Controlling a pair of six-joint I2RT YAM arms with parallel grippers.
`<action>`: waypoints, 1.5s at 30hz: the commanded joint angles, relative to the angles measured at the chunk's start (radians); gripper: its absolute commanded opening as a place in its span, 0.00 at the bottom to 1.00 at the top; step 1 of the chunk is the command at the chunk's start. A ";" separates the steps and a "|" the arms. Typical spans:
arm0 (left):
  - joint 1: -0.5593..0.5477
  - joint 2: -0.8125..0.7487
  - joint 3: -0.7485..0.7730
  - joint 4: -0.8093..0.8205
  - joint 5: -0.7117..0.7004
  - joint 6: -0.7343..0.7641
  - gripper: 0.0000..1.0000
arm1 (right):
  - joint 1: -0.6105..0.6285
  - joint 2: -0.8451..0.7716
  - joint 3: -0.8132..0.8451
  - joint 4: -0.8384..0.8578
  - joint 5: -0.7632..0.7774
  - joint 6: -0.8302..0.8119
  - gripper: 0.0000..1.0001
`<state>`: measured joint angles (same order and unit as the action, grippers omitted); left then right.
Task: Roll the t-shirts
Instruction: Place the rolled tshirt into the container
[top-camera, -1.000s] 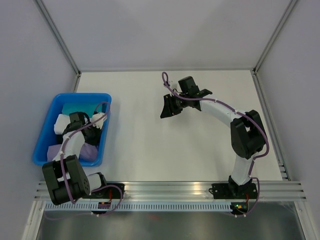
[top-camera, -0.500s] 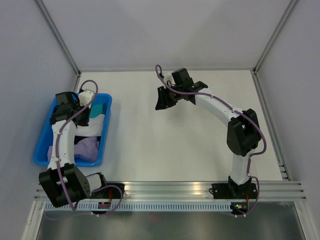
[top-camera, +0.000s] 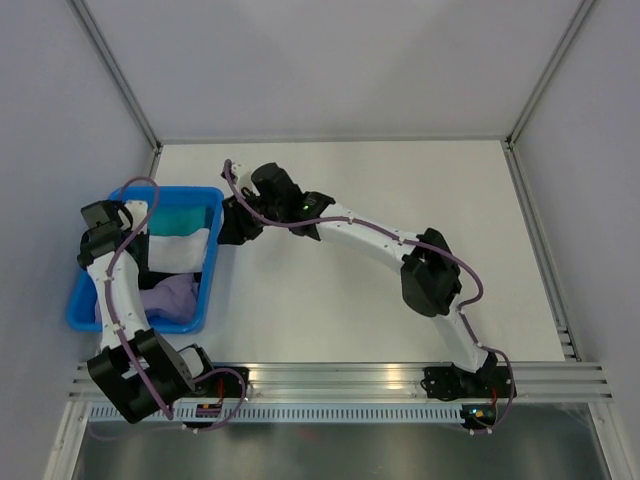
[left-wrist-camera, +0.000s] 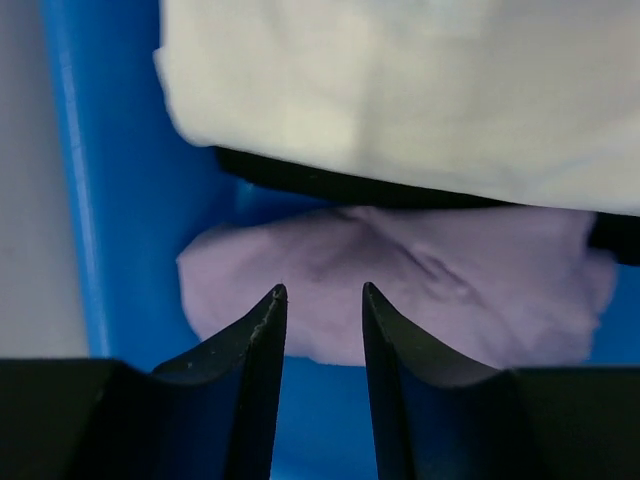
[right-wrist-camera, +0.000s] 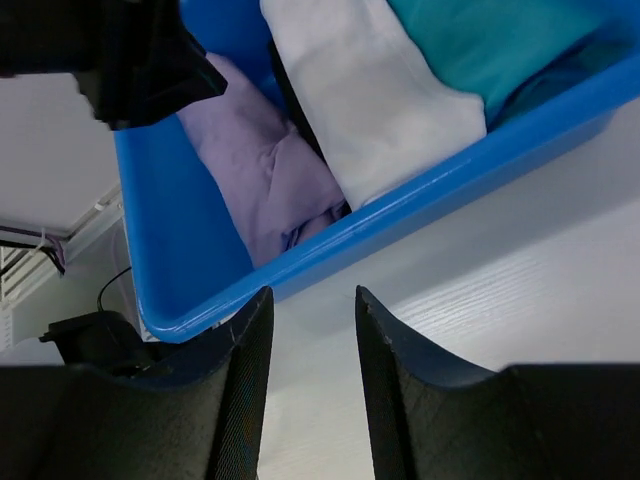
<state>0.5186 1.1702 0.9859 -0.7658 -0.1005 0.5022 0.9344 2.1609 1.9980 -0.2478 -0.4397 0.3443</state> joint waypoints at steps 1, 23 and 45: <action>-0.029 -0.023 0.082 -0.127 0.261 0.026 0.42 | -0.014 0.054 0.002 0.093 0.015 0.169 0.45; -0.308 0.091 -0.029 -0.216 0.225 -0.004 0.45 | -0.017 0.212 -0.048 0.409 0.070 0.723 0.42; -0.348 -0.052 -0.147 -0.205 0.344 0.096 0.02 | 0.021 0.238 -0.054 0.449 0.090 0.837 0.12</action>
<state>0.1757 1.1595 0.8551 -0.9180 0.1284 0.5255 0.9478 2.3730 1.9411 0.1379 -0.3496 1.1194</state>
